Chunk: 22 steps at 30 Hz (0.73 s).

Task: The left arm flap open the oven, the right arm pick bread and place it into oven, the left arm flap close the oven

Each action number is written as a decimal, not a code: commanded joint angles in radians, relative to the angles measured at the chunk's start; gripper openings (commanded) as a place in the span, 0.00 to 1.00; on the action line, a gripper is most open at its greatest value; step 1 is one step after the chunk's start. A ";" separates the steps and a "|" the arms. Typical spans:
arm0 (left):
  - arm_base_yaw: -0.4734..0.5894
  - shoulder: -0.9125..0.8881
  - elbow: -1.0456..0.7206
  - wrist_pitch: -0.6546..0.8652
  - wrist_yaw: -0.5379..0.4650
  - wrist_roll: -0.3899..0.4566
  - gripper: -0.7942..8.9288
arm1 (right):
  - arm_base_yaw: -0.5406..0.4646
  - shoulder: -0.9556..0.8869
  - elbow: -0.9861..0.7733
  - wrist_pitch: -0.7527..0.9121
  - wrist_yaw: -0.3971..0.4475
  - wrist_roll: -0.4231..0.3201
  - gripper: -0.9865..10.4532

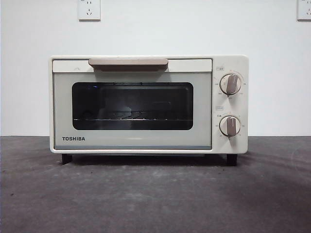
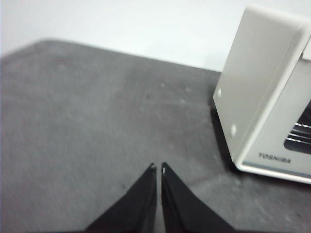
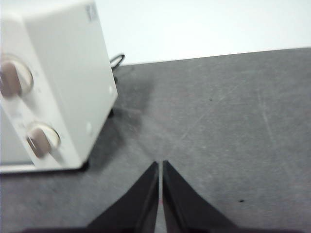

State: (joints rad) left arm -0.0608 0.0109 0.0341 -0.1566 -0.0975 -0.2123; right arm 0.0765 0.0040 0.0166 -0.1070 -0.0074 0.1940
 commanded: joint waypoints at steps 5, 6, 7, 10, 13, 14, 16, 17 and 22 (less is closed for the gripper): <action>-0.014 0.089 0.137 -0.030 0.019 -0.176 0.10 | 0.001 0.001 0.095 0.016 0.002 0.267 0.09; -0.014 0.110 0.161 -0.036 0.019 -0.182 0.10 | 0.001 0.002 0.118 0.001 0.000 0.292 0.09; -0.014 0.137 0.190 -0.042 0.019 -0.189 0.10 | 0.001 0.006 0.148 -0.022 -0.003 0.307 0.09; -0.014 0.225 0.292 -0.090 0.046 -0.197 0.10 | 0.001 0.034 0.256 -0.111 -0.022 0.315 0.09; -0.014 0.327 0.407 -0.135 0.101 -0.188 0.10 | 0.001 0.079 0.365 -0.188 -0.051 0.301 0.09; -0.015 0.363 0.448 -0.146 0.124 -0.181 0.10 | 0.001 0.102 0.408 -0.213 -0.073 0.286 0.09; -0.019 0.431 0.526 -0.166 0.166 -0.173 0.10 | 0.001 0.143 0.475 -0.254 -0.110 0.265 0.09; -0.023 0.458 0.558 -0.170 0.187 -0.173 0.10 | 0.001 0.165 0.508 -0.276 -0.129 0.256 0.09; -0.043 0.582 0.707 -0.199 0.399 -0.149 0.10 | 0.001 0.290 0.667 -0.369 -0.265 0.155 0.09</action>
State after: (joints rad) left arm -0.0994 0.5747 0.7132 -0.3565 0.2665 -0.3828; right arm 0.0769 0.2787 0.6586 -0.4747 -0.2554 0.4076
